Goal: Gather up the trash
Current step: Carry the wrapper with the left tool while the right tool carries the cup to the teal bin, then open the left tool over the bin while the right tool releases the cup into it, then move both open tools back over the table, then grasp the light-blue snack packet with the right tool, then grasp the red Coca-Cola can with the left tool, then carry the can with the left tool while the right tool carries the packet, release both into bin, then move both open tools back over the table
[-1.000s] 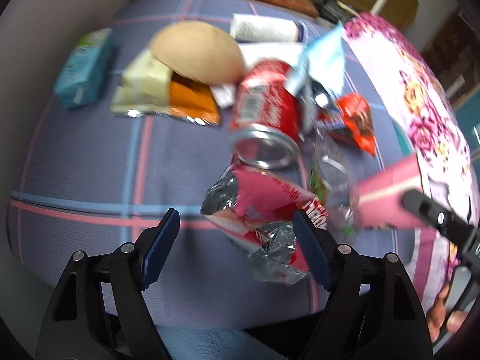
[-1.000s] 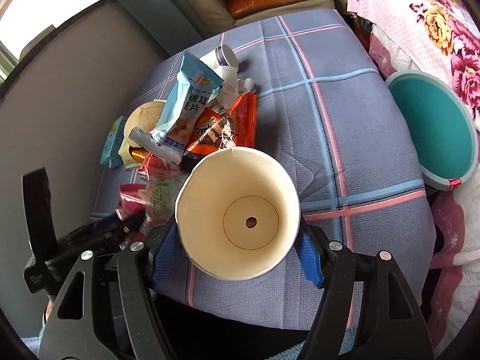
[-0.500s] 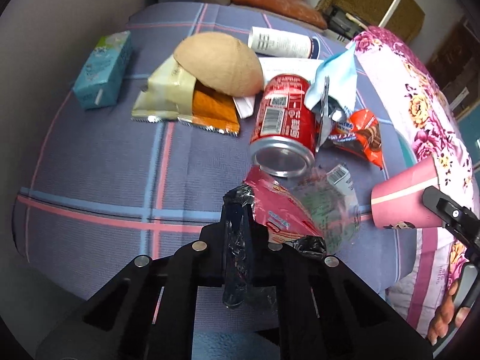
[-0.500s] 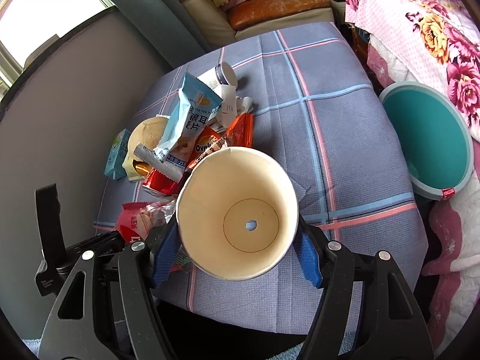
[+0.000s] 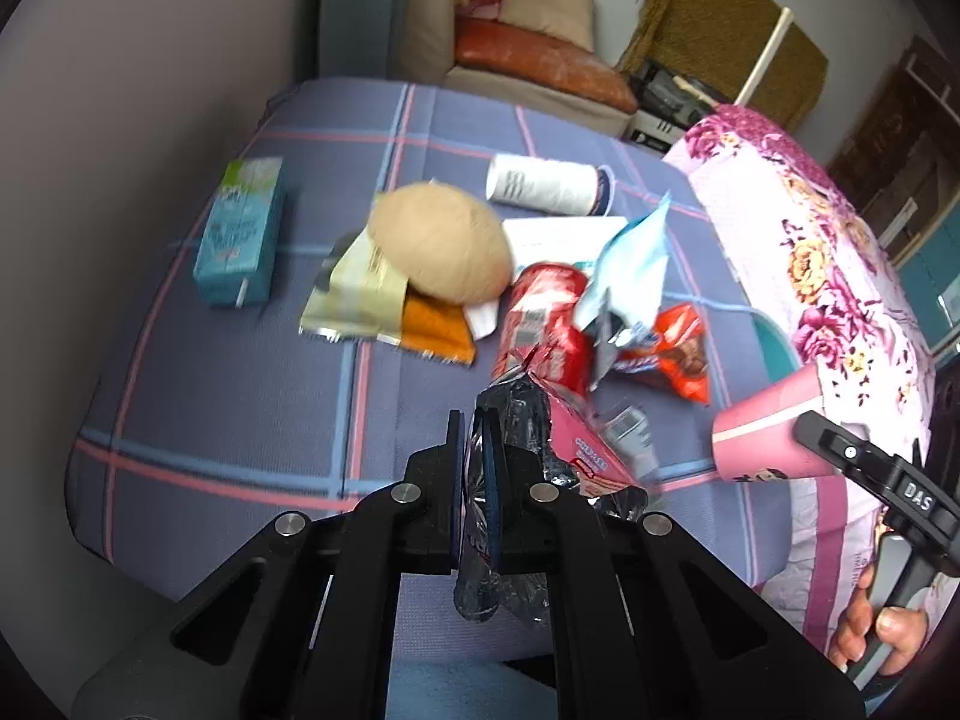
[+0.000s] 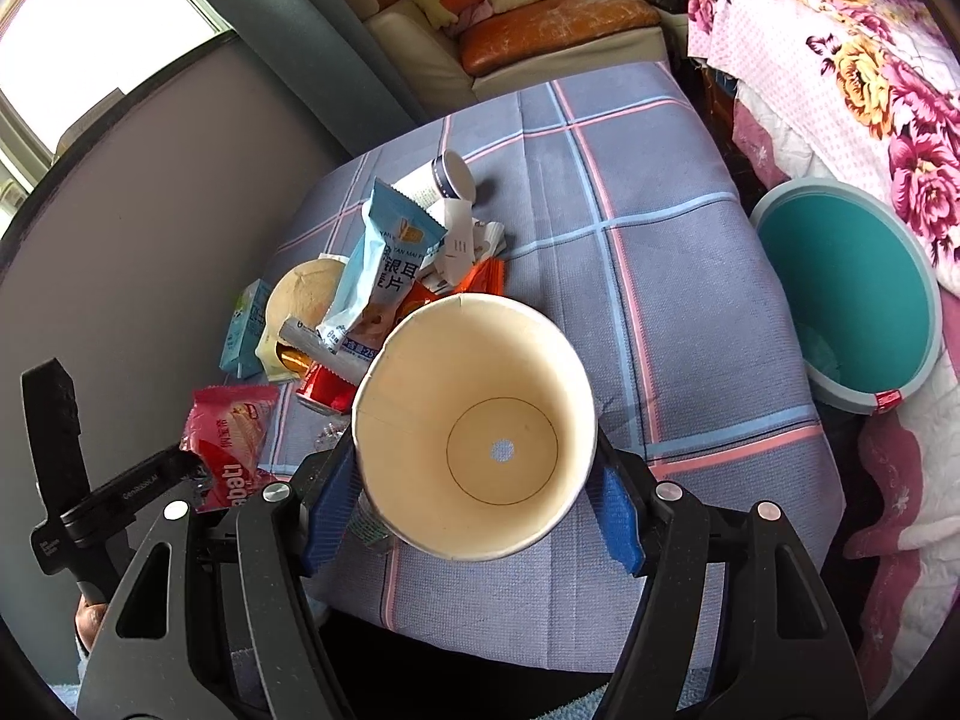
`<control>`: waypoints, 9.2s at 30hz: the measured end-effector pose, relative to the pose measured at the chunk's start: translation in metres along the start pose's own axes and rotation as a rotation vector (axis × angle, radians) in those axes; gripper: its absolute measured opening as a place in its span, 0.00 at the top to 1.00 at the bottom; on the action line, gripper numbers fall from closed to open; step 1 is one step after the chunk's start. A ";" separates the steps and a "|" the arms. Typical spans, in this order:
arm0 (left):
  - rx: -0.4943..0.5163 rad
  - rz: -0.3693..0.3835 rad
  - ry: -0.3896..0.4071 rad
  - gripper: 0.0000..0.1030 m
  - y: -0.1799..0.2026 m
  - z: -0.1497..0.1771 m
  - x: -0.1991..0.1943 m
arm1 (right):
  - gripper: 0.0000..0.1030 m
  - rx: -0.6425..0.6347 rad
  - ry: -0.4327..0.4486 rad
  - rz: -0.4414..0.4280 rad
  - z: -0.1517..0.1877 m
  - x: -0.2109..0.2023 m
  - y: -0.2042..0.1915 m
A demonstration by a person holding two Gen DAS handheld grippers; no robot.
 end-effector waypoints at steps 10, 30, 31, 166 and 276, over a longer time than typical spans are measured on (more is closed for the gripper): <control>0.089 0.069 0.074 0.94 0.053 -0.036 -0.023 | 0.37 0.075 0.103 0.017 -0.032 -0.037 0.035; 0.455 0.188 -0.086 0.94 0.323 -0.057 0.105 | 0.37 0.382 0.244 0.201 -0.065 -0.105 0.256; 0.464 0.185 -0.107 0.94 0.334 -0.054 0.117 | 0.37 0.394 0.230 0.206 -0.063 -0.100 0.266; 0.179 0.132 -0.228 0.42 0.052 -0.028 0.137 | 0.94 -0.028 -0.010 0.054 -0.106 0.013 -0.015; 0.548 0.226 -0.308 0.12 0.335 -0.011 0.168 | 0.28 0.505 0.095 0.199 -0.055 -0.066 0.290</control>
Point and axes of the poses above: each gripper's, at about its wrist camera, not at the fingertips, and x roughly the way its jaws point, y to its right, z to its underside, the point moved 10 cm from there along x, roughly the way its jaws point, and after that the axes turned 6 degrees about -y, right-handed, at the moved point
